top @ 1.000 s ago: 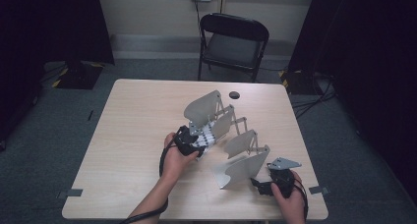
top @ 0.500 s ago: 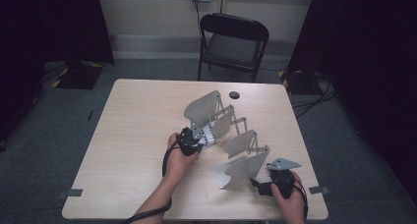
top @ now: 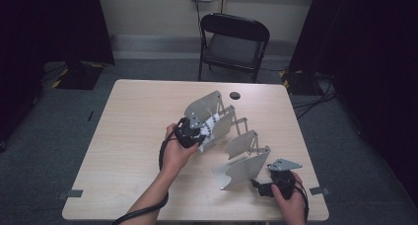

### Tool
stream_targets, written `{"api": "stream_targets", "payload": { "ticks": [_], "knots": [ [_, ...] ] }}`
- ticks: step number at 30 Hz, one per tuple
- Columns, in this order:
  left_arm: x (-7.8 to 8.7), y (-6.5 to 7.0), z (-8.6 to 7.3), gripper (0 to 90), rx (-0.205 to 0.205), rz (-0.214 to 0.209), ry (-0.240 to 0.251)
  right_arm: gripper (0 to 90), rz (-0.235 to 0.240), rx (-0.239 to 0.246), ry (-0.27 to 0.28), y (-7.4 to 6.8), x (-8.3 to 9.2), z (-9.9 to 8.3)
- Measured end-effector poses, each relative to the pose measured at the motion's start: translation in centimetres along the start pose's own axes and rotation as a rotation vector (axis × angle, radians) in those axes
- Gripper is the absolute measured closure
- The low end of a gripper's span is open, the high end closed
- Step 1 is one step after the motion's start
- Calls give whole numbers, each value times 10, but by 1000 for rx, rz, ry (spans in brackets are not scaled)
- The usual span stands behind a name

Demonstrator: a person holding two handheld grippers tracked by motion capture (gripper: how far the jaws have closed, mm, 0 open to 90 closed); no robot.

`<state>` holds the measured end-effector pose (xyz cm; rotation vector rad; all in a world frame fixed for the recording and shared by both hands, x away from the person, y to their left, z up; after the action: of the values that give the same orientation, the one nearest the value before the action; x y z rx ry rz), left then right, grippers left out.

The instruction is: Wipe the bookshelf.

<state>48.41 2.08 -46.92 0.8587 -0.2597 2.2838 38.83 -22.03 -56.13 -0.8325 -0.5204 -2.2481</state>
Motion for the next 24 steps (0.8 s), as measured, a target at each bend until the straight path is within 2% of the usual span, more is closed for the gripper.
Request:
{"api": "stream_targets", "payload": {
  "ticks": [6,9,14,18,24],
  "knots": [
    [21,7,38,756,-4,-13,88,101,1,0,0,0,0,0],
    [22,8,45,755,-21,-11,95,101,0,0,0,0,0,0],
    [8,9,32,753,0,-25,60,101,0,0,0,0,0,0],
    [-5,8,20,753,-7,-28,34,101,0,0,0,0,0,0],
    [-20,8,7,753,5,-39,5,101,0,-1,0,0,0,0]
  ]
}}
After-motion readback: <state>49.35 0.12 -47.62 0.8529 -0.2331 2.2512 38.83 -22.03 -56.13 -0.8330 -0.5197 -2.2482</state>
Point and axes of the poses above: each handheld gripper's, and its own axes: x roughly backward along the jaws, z roughly out of its top, y roughly to its right, the point moved 9 cm from there along -x, roughly forward along the jaws, and after that the axes turned 10 degrees about x, right-handed, at the moved point
